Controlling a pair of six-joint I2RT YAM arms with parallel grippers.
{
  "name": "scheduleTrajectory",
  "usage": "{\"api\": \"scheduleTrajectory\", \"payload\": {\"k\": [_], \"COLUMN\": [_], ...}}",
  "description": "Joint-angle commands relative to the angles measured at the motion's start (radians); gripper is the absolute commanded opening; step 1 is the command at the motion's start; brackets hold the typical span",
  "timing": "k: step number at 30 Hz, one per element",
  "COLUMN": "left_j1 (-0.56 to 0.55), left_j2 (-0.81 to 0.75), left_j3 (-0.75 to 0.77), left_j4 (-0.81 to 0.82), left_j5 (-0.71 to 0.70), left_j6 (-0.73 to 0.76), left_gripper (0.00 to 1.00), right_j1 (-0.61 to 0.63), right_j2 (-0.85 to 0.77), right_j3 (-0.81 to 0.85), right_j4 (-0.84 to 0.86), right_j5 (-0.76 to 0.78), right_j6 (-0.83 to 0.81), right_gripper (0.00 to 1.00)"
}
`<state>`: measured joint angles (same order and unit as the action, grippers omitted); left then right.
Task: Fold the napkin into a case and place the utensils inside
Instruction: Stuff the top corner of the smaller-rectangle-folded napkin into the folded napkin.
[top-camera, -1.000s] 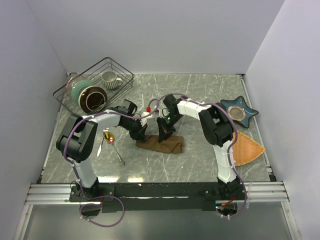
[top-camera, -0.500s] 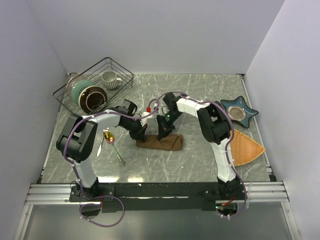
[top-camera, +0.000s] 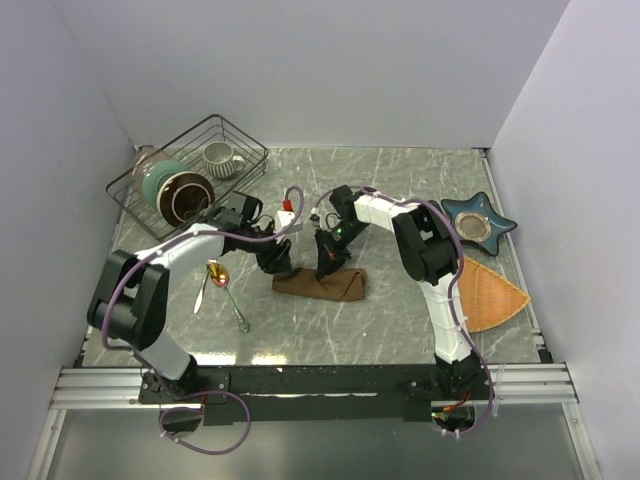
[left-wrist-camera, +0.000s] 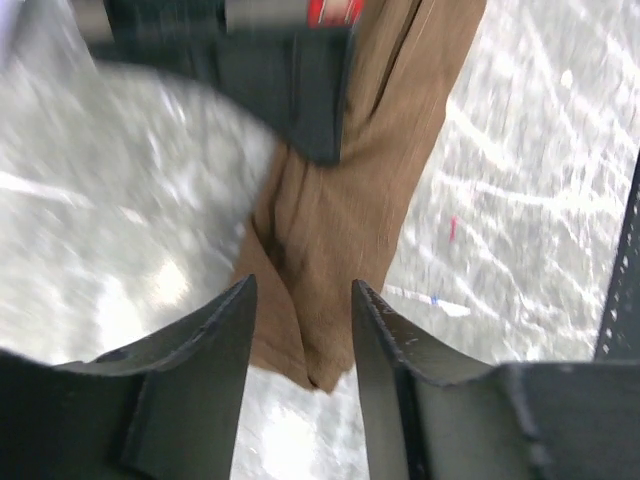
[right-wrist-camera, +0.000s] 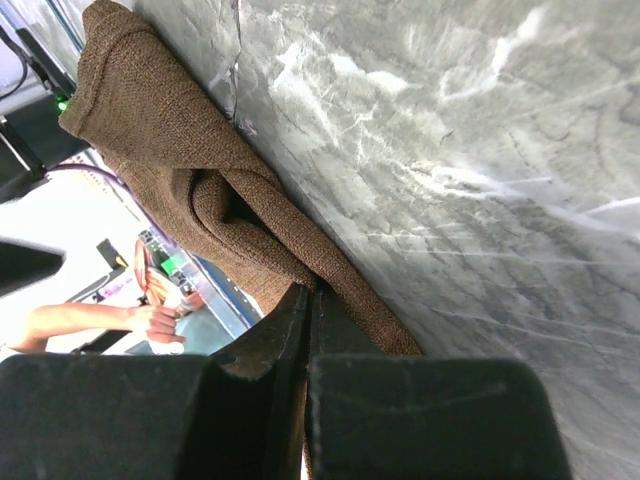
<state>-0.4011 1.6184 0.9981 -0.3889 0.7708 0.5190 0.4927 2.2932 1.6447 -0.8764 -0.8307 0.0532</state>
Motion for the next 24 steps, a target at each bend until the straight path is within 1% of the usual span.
{"api": "scheduleTrajectory", "payload": {"k": [1,3,4,6,8,9,11,13,17,19,24], "left_j1": [-0.047,-0.056,-0.073,-0.085,-0.1,-0.107,-0.126,-0.145,-0.171,-0.185,-0.194], "left_j2": [-0.025,0.009,0.023,0.072,0.093,0.094,0.103,0.121,0.175,0.195,0.247], "left_j3": [-0.006,0.003,0.011,0.065,0.08,0.076,0.082,0.105,0.152,0.165,0.221], "left_j4": [0.11,0.125,0.139,0.099,0.108,0.137,0.134,0.092,0.059,0.047,-0.044], "left_j5": [0.047,0.047,0.018,0.015,-0.005,-0.013,-0.042,-0.059,-0.126,-0.154,-0.189], "left_j6": [0.048,0.064,0.044,0.05,0.044,0.045,0.059,0.068,0.076,0.096,0.156], "left_gripper": [0.5,0.51,0.52,0.53,0.53,0.53,0.53,0.52,0.51,0.5,0.48], "right_j1": [-0.008,-0.009,-0.008,-0.006,-0.008,-0.006,-0.006,-0.006,-0.005,-0.006,-0.006], "right_j2": [0.022,0.018,0.018,0.018,0.017,0.012,0.011,0.008,0.012,0.014,0.015], "right_j3": [-0.043,-0.048,-0.054,-0.057,-0.063,-0.065,-0.071,-0.078,-0.071,-0.066,-0.063], "right_j4": [0.065,0.071,0.076,0.08,0.085,0.086,0.089,0.093,0.094,0.096,0.099], "right_j5": [0.102,0.088,0.085,0.079,0.073,0.067,0.062,0.058,0.054,0.05,0.041], "right_j6": [-0.042,-0.038,-0.036,-0.033,-0.03,-0.029,-0.029,-0.03,-0.029,-0.024,-0.021], "right_gripper": [0.0,0.0,0.0,0.0,0.0,0.0,0.0,0.0,0.0,0.0,0.0]}}
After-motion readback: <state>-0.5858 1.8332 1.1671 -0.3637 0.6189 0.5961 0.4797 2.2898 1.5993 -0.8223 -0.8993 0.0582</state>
